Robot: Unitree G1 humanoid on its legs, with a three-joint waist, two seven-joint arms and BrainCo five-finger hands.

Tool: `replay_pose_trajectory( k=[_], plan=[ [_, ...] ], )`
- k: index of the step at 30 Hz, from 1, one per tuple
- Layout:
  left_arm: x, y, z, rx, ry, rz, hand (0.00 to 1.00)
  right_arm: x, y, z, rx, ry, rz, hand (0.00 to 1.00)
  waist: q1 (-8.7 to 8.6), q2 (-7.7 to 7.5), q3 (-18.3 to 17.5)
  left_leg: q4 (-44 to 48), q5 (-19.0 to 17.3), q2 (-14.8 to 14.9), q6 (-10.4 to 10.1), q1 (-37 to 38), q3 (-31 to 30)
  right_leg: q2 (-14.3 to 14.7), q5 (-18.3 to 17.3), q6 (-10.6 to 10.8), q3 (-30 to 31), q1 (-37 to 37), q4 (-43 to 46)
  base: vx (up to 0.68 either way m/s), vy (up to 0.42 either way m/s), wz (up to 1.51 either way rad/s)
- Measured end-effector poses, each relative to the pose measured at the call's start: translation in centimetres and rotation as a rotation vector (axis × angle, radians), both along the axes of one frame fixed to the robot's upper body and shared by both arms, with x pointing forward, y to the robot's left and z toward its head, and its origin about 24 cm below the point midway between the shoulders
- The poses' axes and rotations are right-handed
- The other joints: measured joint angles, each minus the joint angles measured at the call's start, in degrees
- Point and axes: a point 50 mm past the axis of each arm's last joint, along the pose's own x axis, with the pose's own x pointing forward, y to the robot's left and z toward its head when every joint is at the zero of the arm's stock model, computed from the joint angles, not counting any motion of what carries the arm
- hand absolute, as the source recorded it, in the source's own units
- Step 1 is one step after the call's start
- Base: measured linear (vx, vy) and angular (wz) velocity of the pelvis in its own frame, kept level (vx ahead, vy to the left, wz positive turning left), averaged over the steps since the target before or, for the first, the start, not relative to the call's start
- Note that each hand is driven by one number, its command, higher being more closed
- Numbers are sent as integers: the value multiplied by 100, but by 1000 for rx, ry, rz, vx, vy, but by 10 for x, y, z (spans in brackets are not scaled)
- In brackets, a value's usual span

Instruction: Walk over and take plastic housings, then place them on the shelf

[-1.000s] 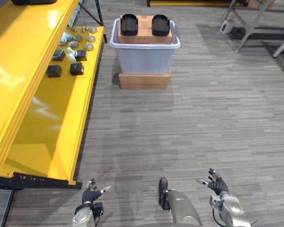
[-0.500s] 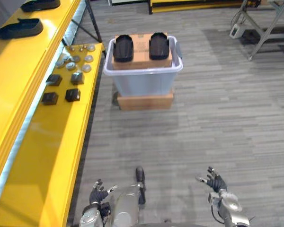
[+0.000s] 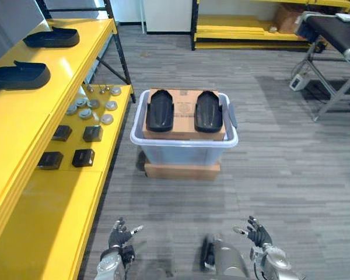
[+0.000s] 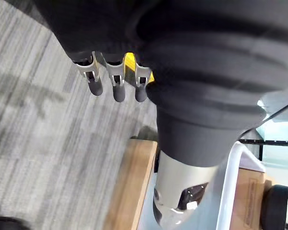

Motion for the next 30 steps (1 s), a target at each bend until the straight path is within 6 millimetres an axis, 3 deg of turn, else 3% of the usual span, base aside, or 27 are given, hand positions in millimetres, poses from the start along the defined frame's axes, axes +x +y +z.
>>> replay_pose_trajectory(
  k=[1, 2, 3, 4, 5, 7, 10, 11, 12, 13, 14, 15, 17, 21, 25, 27, 30],
  plan=[
    [-1, -5, -1, -13, -1, 5, 0, 2, 2, 3, 2, -21, -1, 0, -30, 125, 21, 1278, 97, 274, -88, -525, 16, 128, -183, -91, -222, 246, -82, 457, -254, 32],
    [2, -9, -1, -27, -10, 13, 0, 2, 2, 6, -2, -38, 2, 0, -20, 232, 80, 2382, 424, 507, -100, -964, 84, 279, -274, -151, -307, 488, -195, 547, -299, 24],
    [-2, -13, -3, -46, -2, 28, 0, 2, 4, 7, -1, -47, 11, 0, 51, 308, 87, 3652, 1058, 927, -104, -1540, 164, 493, -342, -316, -302, 889, -425, 633, -307, -13],
    [-4, -15, -4, -52, 6, 26, 0, 4, 8, 8, 8, -55, 16, 0, 130, 291, 103, 4373, 946, 1198, -138, -1857, 340, 629, -381, -405, -267, 1277, -651, 629, -278, -31],
    [-4, -16, -4, -53, 8, 21, 0, 4, 10, 7, 13, -57, 14, 0, 156, 244, 114, 4493, 844, 1252, -173, -1991, 422, 647, -399, -434, -233, 1474, -776, 615, -244, -28],
    [0, -19, -3, -59, -4, 17, 0, 5, 10, 7, 15, -59, 10, 0, 189, 136, 130, 3994, 618, 1244, -218, -2217, 732, 605, -395, -439, -150, 1941, -1087, 409, -142, -20],
    [5, -20, -1, -61, -19, 15, 0, 4, 1, 9, -1, -64, -39, 0, 277, 178, 125, 1970, 574, 1073, -306, -2357, 783, 525, -411, -412, 38, 2259, -1353, 326, -26, -45],
    [6, -20, 0, -62, -23, 14, 0, 2, -4, 8, -12, -57, -64, 0, 276, 238, 100, 1082, 841, 952, -449, -2324, 645, 511, -492, -290, 56, 2335, -1424, 196, 48, -33],
    [6, -22, -1, -66, -24, 15, 0, 0, -8, 8, -19, -52, -73, 0, 255, 297, 90, 758, 1170, 952, -427, -2323, 590, 539, -532, -228, 58, 2370, -1443, 220, 112, -33],
    [5, -28, -3, -87, -16, 20, 0, -9, -16, 7, -40, -33, -94, 0, 246, 504, 10, 304, 1810, 969, -427, -2293, 494, 639, -604, -128, 89, 2398, -1444, 206, 183, -14],
    [5, -30, -3, -92, -13, 21, 0, -13, -18, 5, -40, -17, -116, 0, 228, 558, -32, 74, 1703, 917, -435, -2074, 550, 585, -663, -53, 112, 2473, -1439, 246, 253, -12],
    [4, -28, -3, -87, -12, 21, 0, -21, -16, 1, -36, 10, -135, 0, 192, 401, -80, -533, 1855, 701, -366, -1746, 657, 386, -747, 71, 163, 2468, -1387, 187, 213, 0],
    [1, -25, -5, -78, 2, 20, 0, -25, -13, -1, -27, 21, -145, 0, 193, 299, -123, -1018, 2028, 513, -304, -1517, 780, 236, -802, 155, 201, 2454, -1382, 107, 154, -4],
    [-6, -14, -7, -50, 36, 17, 0, -26, -13, 0, -33, 14, -192, 0, 134, 226, -203, -1817, 2258, 213, -196, -1089, 954, 21, -884, 302, 299, 2452, -1371, 65, 120, -10],
    [-14, 0, -7, -5, 56, 10, 0, -4, -29, 33, -112, -160, -231, 0, 126, 199, -217, -1833, 2208, 59, -113, -1043, 1119, -122, -916, 419, 507, 2410, -1375, 50, 85, -19],
    [-15, 3, -6, 13, 56, -1, 0, 16, -39, 63, -194, -297, -233, 0, 130, 184, -225, -1835, 2178, 36, -93, -1052, 1239, -130, -891, 458, 599, 2340, -1391, 32, 47, -27],
    [-15, 2, -6, 21, 58, -15, 0, 29, -43, 90, -268, -408, -220, 0, 124, 140, -253, -1835, 2172, 32, -93, -1054, 1257, -110, -889, 460, 625, 2293, -1401, 10, -3, -9]
  ],
)
